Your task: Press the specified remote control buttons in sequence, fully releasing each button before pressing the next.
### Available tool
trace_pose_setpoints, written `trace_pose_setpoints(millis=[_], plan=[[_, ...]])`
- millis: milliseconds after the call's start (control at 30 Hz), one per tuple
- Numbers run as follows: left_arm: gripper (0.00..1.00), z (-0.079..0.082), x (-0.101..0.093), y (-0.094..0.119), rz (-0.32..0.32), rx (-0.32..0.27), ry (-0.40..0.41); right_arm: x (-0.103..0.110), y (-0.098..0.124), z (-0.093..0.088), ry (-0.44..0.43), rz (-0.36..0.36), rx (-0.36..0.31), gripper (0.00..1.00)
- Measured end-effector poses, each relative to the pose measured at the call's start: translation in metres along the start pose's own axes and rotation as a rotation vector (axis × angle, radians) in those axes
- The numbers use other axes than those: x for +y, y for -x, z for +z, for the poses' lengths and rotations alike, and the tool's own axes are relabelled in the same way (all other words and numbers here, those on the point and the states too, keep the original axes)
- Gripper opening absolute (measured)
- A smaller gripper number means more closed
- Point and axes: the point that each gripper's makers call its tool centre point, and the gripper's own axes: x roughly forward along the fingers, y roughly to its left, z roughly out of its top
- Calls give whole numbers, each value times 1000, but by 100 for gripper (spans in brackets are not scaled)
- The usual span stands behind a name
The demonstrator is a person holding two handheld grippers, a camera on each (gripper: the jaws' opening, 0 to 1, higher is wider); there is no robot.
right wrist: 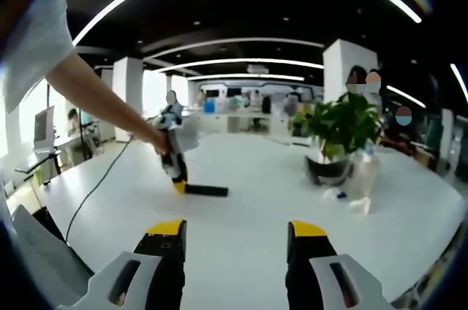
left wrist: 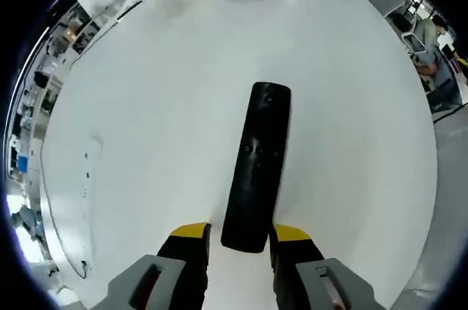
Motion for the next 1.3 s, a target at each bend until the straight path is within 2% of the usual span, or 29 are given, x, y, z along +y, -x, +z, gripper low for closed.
trace_pose_setpoints(millis=[100,167,233,400,467,533,600,633,800,933,1167,1300], plan=[[38,-1,5,1,48,-21,49,-1,0,0,1,-2,-3,53],[47,-4,14,4,114,-21,120,0,0,1,1,-3,-8,53],[50,-5,14,4,107,-34,122,-1,1,2,0,-5,-11,54],[54,-9,18,4,119,-61,193,-2,0,2,-2,-7,-14,54],[63,-11,27,6,165,-87,207,-1,0,2,-2,-5,-11,55],[71,-13,30,7,186,-104,223,-2,0,3,0,-7,-17,56],[78,-17,37,10,234,-138,270,-2,1,4,-4,-7,-20,56],[85,-20,43,13,280,-148,285,-2,1,4,-5,-8,-22,56],[95,-27,46,16,338,-187,345,-4,2,6,-16,-11,-39,57],[100,-31,48,19,371,-200,382,-4,3,7,-18,-8,-45,57],[100,-36,46,18,372,-213,451,-1,1,5,-17,2,-33,58],[100,-38,45,18,370,-244,472,2,0,2,-2,10,-12,59]])
